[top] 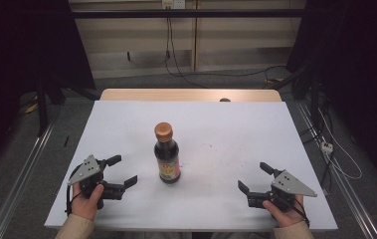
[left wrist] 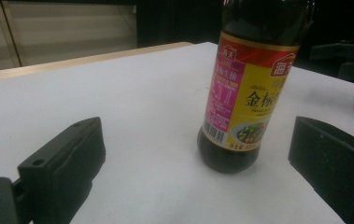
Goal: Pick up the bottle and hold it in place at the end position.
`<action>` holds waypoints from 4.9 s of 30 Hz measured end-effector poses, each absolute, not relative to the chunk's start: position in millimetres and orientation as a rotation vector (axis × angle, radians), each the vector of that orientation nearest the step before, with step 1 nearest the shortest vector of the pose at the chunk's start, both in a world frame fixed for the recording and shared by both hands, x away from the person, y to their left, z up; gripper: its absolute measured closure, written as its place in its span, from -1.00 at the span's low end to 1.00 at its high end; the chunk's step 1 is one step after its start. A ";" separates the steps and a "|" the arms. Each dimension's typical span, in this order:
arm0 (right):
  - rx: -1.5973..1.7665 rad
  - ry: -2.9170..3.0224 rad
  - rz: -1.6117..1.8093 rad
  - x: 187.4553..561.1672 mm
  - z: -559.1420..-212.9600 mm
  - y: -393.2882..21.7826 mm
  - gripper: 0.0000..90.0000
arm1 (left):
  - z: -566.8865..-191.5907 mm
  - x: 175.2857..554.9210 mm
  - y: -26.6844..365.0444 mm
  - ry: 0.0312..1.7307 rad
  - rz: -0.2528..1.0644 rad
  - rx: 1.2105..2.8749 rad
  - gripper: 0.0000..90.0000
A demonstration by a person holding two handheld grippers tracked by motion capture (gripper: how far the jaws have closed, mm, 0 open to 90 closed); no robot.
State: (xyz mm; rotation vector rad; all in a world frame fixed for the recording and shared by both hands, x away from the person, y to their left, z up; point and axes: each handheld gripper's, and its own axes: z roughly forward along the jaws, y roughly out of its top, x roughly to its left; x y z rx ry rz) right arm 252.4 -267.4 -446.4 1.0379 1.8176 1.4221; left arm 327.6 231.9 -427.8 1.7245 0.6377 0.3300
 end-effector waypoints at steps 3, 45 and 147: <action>1.042 1.816 1.425 252.5 -446.6 -267.6 -0.92 | -427.4 327.2 231.3 0.634 0.331 1.720 -0.92; 1.048 1.820 1.411 253.5 -447.5 -266.7 -0.91 | -410.2 329.0 153.6 0.587 0.312 1.747 -0.86; 1.031 1.827 1.433 254.5 -446.4 -266.8 -0.89 | -405.7 378.6 97.9 0.575 0.393 1.728 -0.32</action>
